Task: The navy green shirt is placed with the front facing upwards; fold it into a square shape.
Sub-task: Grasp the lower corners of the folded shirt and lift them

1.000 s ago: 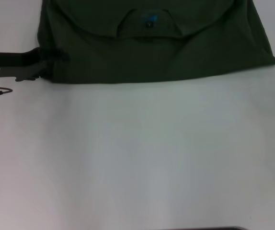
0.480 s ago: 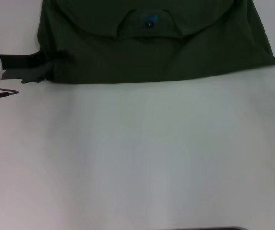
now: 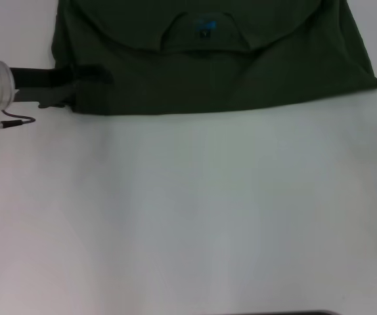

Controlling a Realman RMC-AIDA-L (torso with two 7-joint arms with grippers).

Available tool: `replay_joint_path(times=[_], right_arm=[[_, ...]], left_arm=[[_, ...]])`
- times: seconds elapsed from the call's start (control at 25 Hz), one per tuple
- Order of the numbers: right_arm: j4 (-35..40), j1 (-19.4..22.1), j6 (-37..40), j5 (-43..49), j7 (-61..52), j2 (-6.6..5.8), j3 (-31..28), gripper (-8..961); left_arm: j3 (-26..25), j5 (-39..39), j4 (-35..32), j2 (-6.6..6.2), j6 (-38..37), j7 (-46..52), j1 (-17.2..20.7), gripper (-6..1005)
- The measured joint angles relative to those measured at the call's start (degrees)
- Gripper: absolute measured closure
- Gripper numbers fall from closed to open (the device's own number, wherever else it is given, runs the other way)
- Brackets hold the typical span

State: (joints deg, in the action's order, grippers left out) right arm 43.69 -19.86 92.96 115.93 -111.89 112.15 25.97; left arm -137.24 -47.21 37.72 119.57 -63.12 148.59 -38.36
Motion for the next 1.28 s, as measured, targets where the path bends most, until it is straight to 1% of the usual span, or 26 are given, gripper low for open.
replay_joint_path(times=[0.2, 0.32, 0.44, 0.64, 0.88, 1.04, 1.12, 1.16, 1.2, 1.28], right_arm=[[0.0, 0.0, 0.2, 0.0, 0.0, 0.00, 0.0, 299], [0.0, -0.1, 0.3, -0.2, 0.0, -0.09, -0.1, 299], [-0.4, 0.0, 0.3, -0.3, 0.0, -0.23, -0.3, 299], [-0.7, 0.1, 0.6, -0.3, -0.2, -0.45, -0.8, 299], [-0.8, 0.0, 1.1, -0.4, -0.4, -0.58, -1.3, 299], [-1.2, -0.2, 1.2, -0.3, -0.7, -0.77, -1.4, 298], [-1.3, -0.3, 1.2, 0.0, -1.2, -1.09, -1.2, 298], [-1.2, -0.4, 1.2, 0.4, -1.9, -1.39, -1.1, 298], [-1.1, -0.4, 1.1, 0.9, -2.9, -1.88, -1.1, 298], [-0.8, -0.8, 0.7, 2.9, -6.0, -3.25, -1.0, 298]], left_arm=[[2.4, 0.0, -2.4, -0.38, 1.9, 0.6, -1.4, 98], [2.6, 0.0, -2.4, -0.39, 2.0, 1.6, -1.7, 101], [2.6, 0.0, -1.4, -0.78, 0.7, 3.5, -1.6, 104], [2.6, 0.1, 0.0, -0.95, -2.1, 4.4, -1.4, 194], [2.7, 0.1, 0.0, -1.17, -2.8, 4.4, -1.6, 301], [2.7, 0.1, 0.0, -1.25, -3.0, 4.4, -1.5, 494], [2.5, 0.1, 0.0, -1.42, -3.5, 4.4, -1.5, 584], [2.3, 0.1, -0.1, -1.70, -4.2, 4.7, -1.5, 627], [2.3, 0.1, -0.1, -1.70, -4.2, 4.7, -1.5, 669], [2.1, 0.0, -0.2, -2.26, -5.7, 5.1, -1.5, 754]])
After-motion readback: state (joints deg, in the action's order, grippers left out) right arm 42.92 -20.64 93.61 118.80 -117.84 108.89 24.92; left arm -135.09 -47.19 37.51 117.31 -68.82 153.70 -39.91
